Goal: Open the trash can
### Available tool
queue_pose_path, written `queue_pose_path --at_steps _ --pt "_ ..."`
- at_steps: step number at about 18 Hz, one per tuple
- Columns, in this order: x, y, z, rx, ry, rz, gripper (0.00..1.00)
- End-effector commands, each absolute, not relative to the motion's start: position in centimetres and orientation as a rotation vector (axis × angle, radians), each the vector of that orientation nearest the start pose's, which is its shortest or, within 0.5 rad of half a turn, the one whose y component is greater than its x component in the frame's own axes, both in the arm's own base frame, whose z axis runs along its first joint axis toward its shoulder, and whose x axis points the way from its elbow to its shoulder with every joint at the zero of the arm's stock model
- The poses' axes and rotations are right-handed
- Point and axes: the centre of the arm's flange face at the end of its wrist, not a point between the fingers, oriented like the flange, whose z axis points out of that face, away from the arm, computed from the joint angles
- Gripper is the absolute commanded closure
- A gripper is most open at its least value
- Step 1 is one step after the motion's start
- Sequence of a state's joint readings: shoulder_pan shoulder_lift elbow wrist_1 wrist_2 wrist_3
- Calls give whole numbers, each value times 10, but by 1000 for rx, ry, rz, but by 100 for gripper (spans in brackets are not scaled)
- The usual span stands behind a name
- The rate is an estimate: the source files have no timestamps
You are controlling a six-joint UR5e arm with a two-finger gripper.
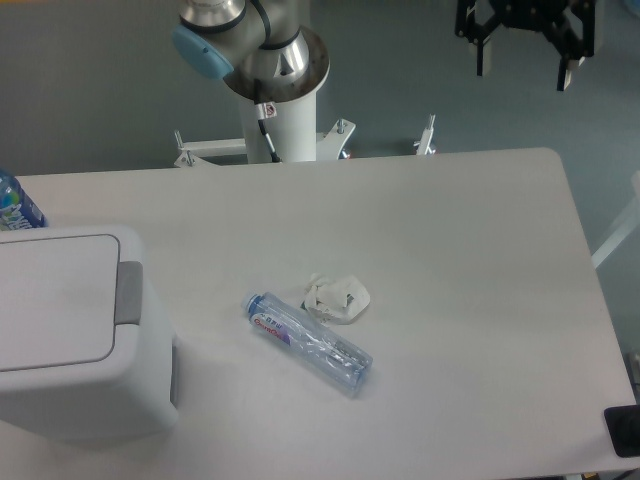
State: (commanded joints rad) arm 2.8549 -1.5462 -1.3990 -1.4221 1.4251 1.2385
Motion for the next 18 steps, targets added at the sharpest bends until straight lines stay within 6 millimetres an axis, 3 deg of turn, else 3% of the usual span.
queue_pose_path --at_steps 3,6,7,12,16,18 --pt "-423 333 600 -2817 -111 411 0" --pt "-414 362 597 -2711 -405 400 0" --pt "-406 382 593 -2680 -465 381 0" --pt "-363 443 579 -2636 -556 270 0" --pt "-320 495 555 -2651 -560 147 0" --pt "-308 516 546 -2612 -596 79 0"
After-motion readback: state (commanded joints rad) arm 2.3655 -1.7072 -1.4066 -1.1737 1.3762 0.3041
